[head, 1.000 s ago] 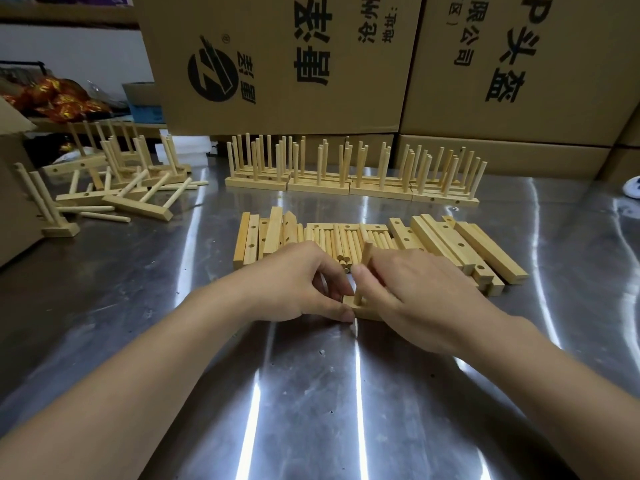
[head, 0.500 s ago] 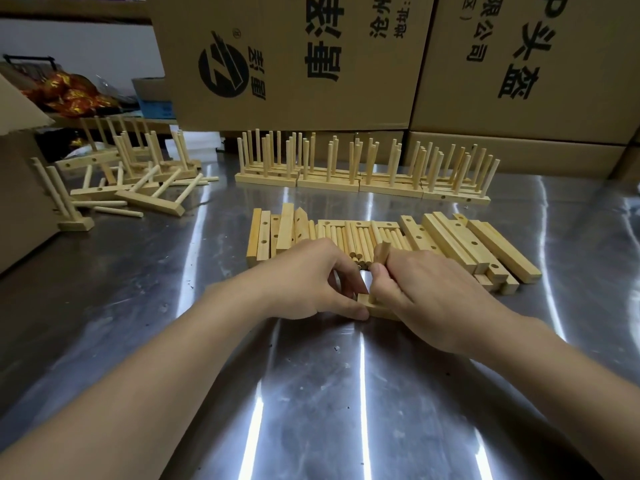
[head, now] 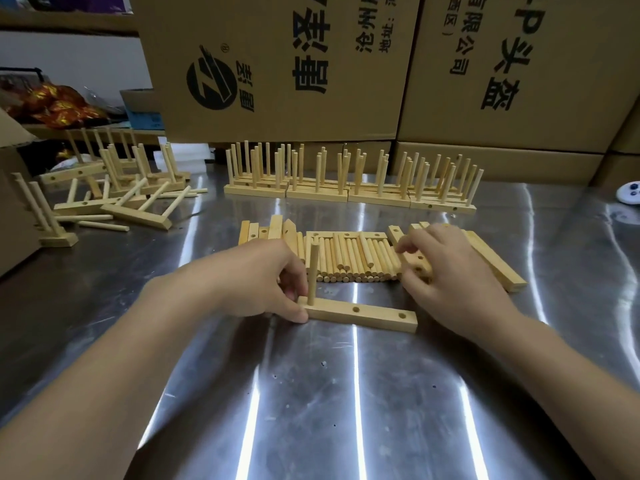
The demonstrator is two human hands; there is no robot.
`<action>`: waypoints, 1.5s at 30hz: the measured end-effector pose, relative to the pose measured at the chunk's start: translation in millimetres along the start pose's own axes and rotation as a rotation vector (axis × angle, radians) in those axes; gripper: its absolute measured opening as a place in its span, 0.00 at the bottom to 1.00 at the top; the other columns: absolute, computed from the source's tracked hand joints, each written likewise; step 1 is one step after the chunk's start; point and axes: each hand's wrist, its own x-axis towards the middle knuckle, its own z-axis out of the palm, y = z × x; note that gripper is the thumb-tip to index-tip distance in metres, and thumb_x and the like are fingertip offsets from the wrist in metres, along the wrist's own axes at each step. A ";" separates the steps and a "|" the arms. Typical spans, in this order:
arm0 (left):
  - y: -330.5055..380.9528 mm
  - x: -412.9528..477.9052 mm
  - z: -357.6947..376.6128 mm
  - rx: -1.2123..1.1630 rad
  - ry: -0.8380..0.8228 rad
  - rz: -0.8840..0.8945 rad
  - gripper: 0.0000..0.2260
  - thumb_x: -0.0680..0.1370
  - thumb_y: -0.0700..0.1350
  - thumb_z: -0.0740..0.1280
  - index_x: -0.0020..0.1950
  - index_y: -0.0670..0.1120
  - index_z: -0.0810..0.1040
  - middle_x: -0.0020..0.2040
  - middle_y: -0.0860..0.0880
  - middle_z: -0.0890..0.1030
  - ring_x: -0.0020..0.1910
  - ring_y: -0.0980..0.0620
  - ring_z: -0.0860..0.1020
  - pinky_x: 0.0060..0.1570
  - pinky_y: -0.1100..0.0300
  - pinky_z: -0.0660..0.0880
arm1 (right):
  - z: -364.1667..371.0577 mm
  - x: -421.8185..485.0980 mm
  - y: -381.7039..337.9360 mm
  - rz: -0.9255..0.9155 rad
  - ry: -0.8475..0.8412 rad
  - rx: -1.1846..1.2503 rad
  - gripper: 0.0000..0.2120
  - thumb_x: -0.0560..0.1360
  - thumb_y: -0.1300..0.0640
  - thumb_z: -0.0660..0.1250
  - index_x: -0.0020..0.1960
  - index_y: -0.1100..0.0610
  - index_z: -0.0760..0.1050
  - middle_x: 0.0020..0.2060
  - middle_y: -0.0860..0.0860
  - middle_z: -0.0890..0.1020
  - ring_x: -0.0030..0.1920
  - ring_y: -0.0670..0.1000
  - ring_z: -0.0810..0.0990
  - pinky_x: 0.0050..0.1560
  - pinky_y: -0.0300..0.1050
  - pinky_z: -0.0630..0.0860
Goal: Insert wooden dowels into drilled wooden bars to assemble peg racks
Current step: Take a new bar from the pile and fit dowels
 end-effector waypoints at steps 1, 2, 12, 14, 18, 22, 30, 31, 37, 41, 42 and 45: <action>-0.2 -0.3 0.5 -0.005 0.000 -0.006 0.08 0.71 0.53 0.83 0.43 0.54 0.85 0.36 0.61 0.83 0.31 0.64 0.79 0.30 0.71 0.71 | 3.8 0.2 1.1 -0.004 -0.006 -0.007 0.11 0.80 0.50 0.67 0.62 0.46 0.79 0.54 0.42 0.76 0.59 0.48 0.71 0.57 0.44 0.69; -0.1 -0.4 0.7 0.000 0.004 -0.011 0.09 0.71 0.53 0.83 0.42 0.55 0.85 0.36 0.62 0.83 0.32 0.64 0.79 0.31 0.71 0.70 | 6.8 0.9 1.5 -0.013 -0.008 -0.008 0.12 0.81 0.50 0.68 0.64 0.47 0.80 0.57 0.43 0.77 0.61 0.48 0.71 0.60 0.44 0.68; 2.7 -1.1 -0.1 0.056 0.023 -0.035 0.09 0.70 0.56 0.84 0.43 0.57 0.87 0.39 0.67 0.82 0.41 0.68 0.78 0.31 0.74 0.69 | 12.3 11.0 -11.8 -0.102 -0.078 -0.054 0.18 0.81 0.44 0.71 0.70 0.40 0.80 0.64 0.40 0.80 0.68 0.45 0.71 0.66 0.45 0.66; 3.6 -1.7 -0.6 0.059 0.022 -0.031 0.09 0.70 0.56 0.83 0.43 0.57 0.87 0.39 0.67 0.82 0.41 0.68 0.78 0.31 0.74 0.69 | 10.5 11.0 -12.7 -0.116 -0.064 -0.058 0.15 0.80 0.44 0.71 0.66 0.41 0.82 0.59 0.38 0.81 0.64 0.44 0.73 0.62 0.42 0.65; 7.6 -3.4 -2.0 0.070 0.018 -0.040 0.09 0.70 0.57 0.83 0.44 0.57 0.87 0.39 0.66 0.83 0.40 0.68 0.78 0.32 0.73 0.69 | 3.9 11.7 -18.5 -0.151 0.044 -0.067 0.10 0.81 0.47 0.70 0.61 0.44 0.84 0.54 0.40 0.85 0.58 0.44 0.80 0.61 0.45 0.69; 10.7 -7.8 -4.7 0.050 0.023 -0.007 0.14 0.68 0.64 0.82 0.43 0.57 0.86 0.42 0.61 0.85 0.39 0.64 0.79 0.34 0.69 0.72 | -8.2 11.7 -20.1 0.084 0.365 0.496 0.05 0.81 0.53 0.73 0.56 0.48 0.86 0.46 0.41 0.88 0.51 0.41 0.85 0.55 0.38 0.77; 32.5 -7.8 -2.6 -0.375 0.455 0.178 0.22 0.68 0.72 0.77 0.56 0.62 0.85 0.49 0.62 0.86 0.49 0.60 0.83 0.45 0.67 0.75 | -19.6 9.3 -28.1 0.418 0.130 1.330 0.12 0.75 0.49 0.73 0.57 0.46 0.88 0.55 0.51 0.89 0.59 0.48 0.87 0.56 0.47 0.75; 34.9 -7.6 -0.5 -0.426 0.488 0.214 0.18 0.70 0.67 0.78 0.54 0.60 0.86 0.47 0.60 0.87 0.48 0.60 0.84 0.45 0.69 0.76 | -19.6 9.0 -30.1 0.421 0.121 1.345 0.12 0.75 0.49 0.73 0.57 0.46 0.88 0.55 0.50 0.89 0.59 0.48 0.87 0.56 0.47 0.75; 41.3 -5.5 2.0 -0.560 0.613 0.329 0.02 0.76 0.49 0.79 0.48 0.53 0.90 0.42 0.54 0.88 0.43 0.55 0.85 0.41 0.69 0.77 | -21.8 7.5 -36.8 0.395 0.104 1.368 0.13 0.74 0.51 0.73 0.58 0.47 0.87 0.56 0.51 0.89 0.60 0.49 0.86 0.57 0.49 0.76; 40.1 -5.0 3.3 -0.556 0.652 0.313 0.04 0.75 0.47 0.80 0.48 0.53 0.89 0.42 0.55 0.87 0.44 0.56 0.84 0.40 0.69 0.76 | -26.1 6.2 -39.7 0.378 0.099 1.394 0.15 0.71 0.52 0.77 0.58 0.48 0.87 0.55 0.52 0.89 0.59 0.50 0.86 0.58 0.49 0.77; 39.6 -4.5 3.9 -0.552 0.659 0.312 0.04 0.75 0.46 0.80 0.48 0.53 0.89 0.42 0.56 0.87 0.44 0.57 0.84 0.40 0.69 0.76 | -27.0 6.2 -41.1 0.370 0.096 1.391 0.17 0.69 0.51 0.78 0.58 0.48 0.87 0.55 0.52 0.89 0.59 0.51 0.86 0.57 0.48 0.77; 37.6 -3.8 4.5 -0.544 0.670 0.306 0.06 0.74 0.46 0.80 0.50 0.53 0.89 0.43 0.57 0.87 0.44 0.58 0.83 0.40 0.69 0.76 | -28.8 6.2 -43.6 0.348 0.096 1.394 0.20 0.66 0.48 0.80 0.57 0.48 0.88 0.54 0.53 0.89 0.56 0.51 0.85 0.55 0.47 0.78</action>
